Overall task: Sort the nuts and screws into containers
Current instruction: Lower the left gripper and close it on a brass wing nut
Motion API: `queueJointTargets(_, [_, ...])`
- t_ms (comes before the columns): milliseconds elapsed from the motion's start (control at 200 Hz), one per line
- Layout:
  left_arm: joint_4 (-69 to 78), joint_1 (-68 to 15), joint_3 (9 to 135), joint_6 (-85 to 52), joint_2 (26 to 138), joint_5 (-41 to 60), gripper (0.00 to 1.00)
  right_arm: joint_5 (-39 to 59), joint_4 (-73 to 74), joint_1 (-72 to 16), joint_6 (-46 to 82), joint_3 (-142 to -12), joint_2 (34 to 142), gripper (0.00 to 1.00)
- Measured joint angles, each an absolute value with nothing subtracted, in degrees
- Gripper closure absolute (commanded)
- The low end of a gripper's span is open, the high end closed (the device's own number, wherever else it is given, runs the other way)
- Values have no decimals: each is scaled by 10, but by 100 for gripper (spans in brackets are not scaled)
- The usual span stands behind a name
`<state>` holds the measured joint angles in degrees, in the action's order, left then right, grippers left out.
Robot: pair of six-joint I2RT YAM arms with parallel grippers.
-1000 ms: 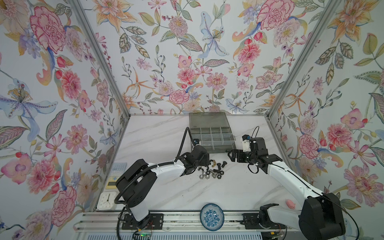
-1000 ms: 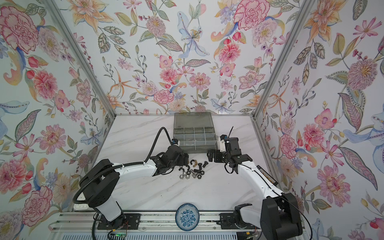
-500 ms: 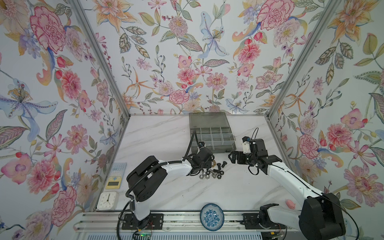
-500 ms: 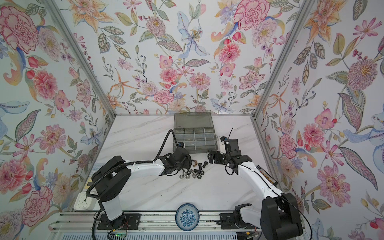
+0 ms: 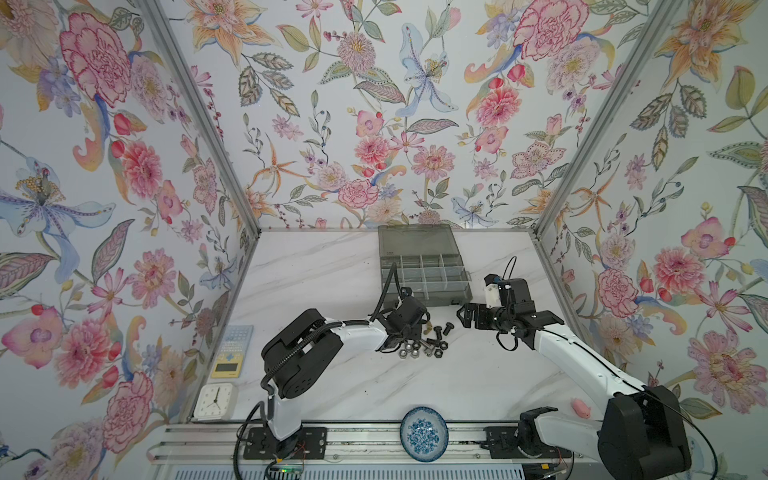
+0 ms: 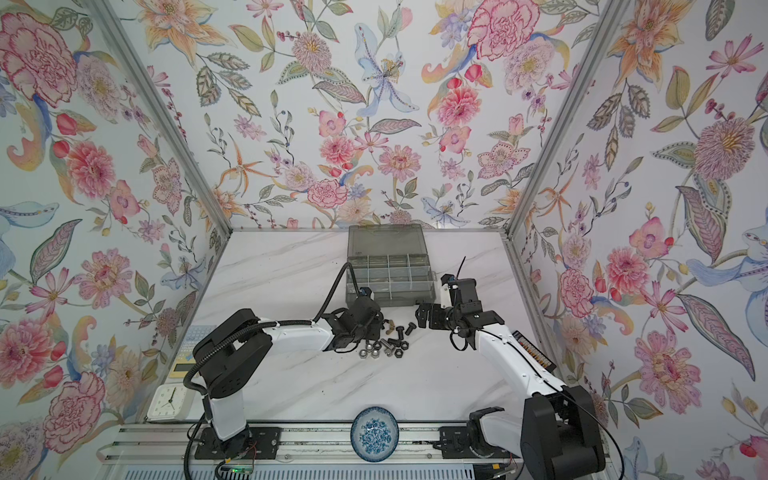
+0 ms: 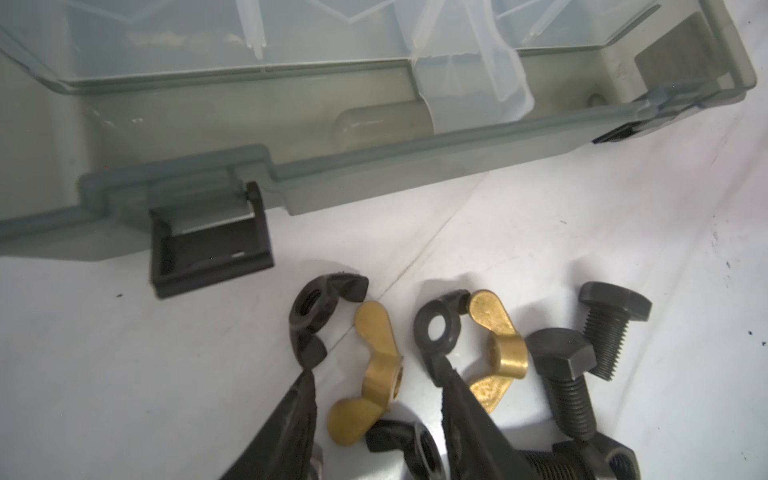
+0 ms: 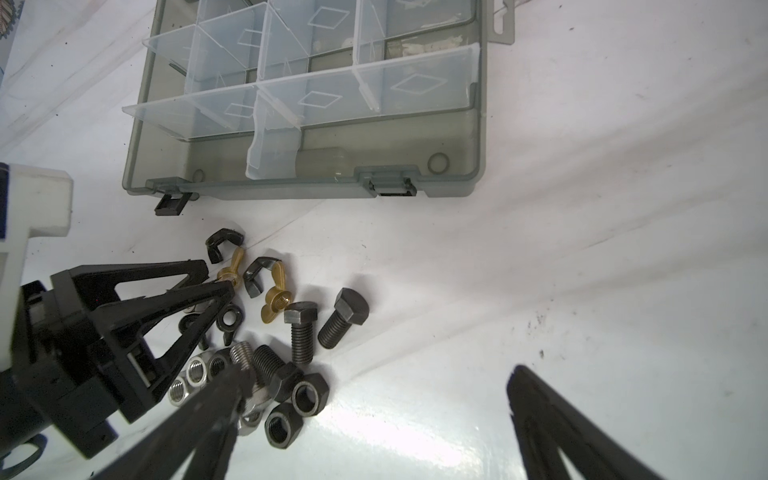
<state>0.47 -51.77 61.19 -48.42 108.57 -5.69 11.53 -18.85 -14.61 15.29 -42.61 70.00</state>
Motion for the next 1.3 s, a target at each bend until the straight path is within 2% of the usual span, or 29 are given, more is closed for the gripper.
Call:
queueJointTargets(375, [0,-518,637,-452,1105,-48,46,116,-189,-146,155,-426,701,0])
queueJointTargets(961, [0,-506,637,-423,1114,-46,51,116,-189,-146,157,-426,712,0])
queueJointTargets(1301, [6,-500,637,-409,1118,-36,56,116,-189,-146,161,-426,714,0])
